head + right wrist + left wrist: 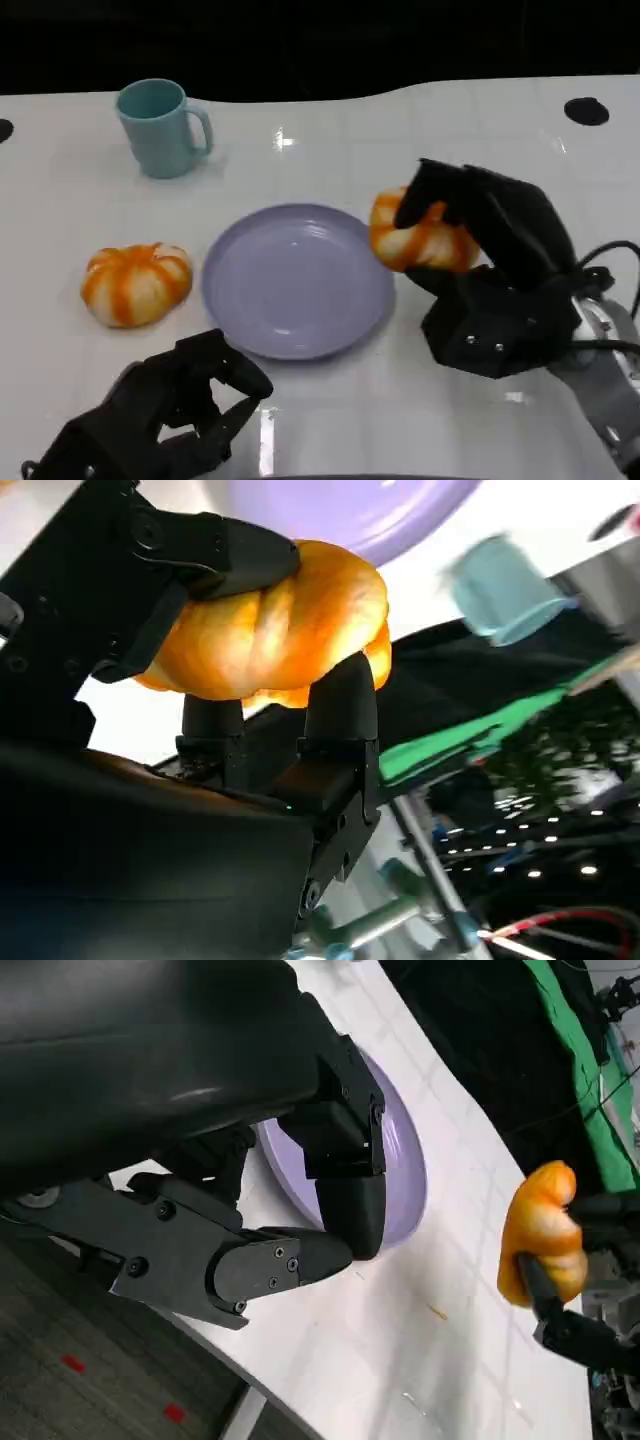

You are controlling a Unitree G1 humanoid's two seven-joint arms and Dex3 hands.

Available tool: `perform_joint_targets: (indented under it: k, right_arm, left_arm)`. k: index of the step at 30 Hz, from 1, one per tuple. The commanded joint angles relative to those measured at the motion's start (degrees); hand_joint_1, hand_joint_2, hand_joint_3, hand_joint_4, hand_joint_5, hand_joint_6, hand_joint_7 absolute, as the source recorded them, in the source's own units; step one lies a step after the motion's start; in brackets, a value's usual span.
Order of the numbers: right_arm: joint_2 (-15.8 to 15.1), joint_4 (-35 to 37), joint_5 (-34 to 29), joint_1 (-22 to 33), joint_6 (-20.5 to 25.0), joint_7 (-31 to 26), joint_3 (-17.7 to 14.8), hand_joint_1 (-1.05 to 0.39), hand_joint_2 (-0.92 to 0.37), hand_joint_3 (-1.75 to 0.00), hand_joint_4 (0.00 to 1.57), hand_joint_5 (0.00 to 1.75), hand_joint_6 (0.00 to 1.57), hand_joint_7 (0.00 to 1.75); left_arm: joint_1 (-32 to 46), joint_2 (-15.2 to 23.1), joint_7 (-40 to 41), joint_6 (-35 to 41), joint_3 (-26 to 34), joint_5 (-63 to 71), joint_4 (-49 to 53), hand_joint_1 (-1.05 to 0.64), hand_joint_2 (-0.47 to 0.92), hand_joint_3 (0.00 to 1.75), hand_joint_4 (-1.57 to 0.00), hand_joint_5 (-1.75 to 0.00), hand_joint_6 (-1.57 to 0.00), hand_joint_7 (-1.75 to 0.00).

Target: Grasp the bread from the table and place it into the plate.

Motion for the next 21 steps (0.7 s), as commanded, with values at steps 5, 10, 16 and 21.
perform_joint_targets:
  k: [5, 10, 16, 21]
  right_arm:
    - [4.1, 6.74, 0.18, -5.04, -5.41, -0.3, 3.45, -0.1, -0.25, -1.44, 0.96, 1.75, 0.78, 1.67]
    - [7.47, 13.57, -0.86, -8.78, -5.84, -1.36, 5.2, -0.11, -0.26, -1.4, 0.97, 1.75, 0.72, 1.74]
    - [10.06, 21.77, -2.06, -12.13, -7.61, -4.6, 6.82, -0.12, -0.27, -1.32, 0.97, 1.75, 0.72, 1.73]
    - [11.35, 26.28, -1.95, -14.55, -4.81, -1.96, 7.61, -0.16, -0.48, -0.89, 0.77, 1.62, 0.87, 0.81]
  left_arm:
    - [0.79, 0.37, 0.55, -0.67, -0.2, 1.0, -0.38, -0.33, 0.84, 0.59, -0.76, -1.75, -0.64, -1.29]
    - [1.1, 0.28, 0.75, -1.24, -0.52, 1.66, -0.14, -0.32, 0.84, 0.6, -0.76, -1.75, -0.64, -1.29]
    - [1.37, -0.01, 0.91, -1.58, -0.91, 1.72, 0.1, -0.31, 0.83, 0.61, -0.75, -1.75, -0.64, -1.29]
    - [1.44, -0.2, 0.96, -1.06, -0.93, 1.44, -0.34, -0.3, 0.83, 0.61, -0.73, -1.75, -0.63, -1.28]
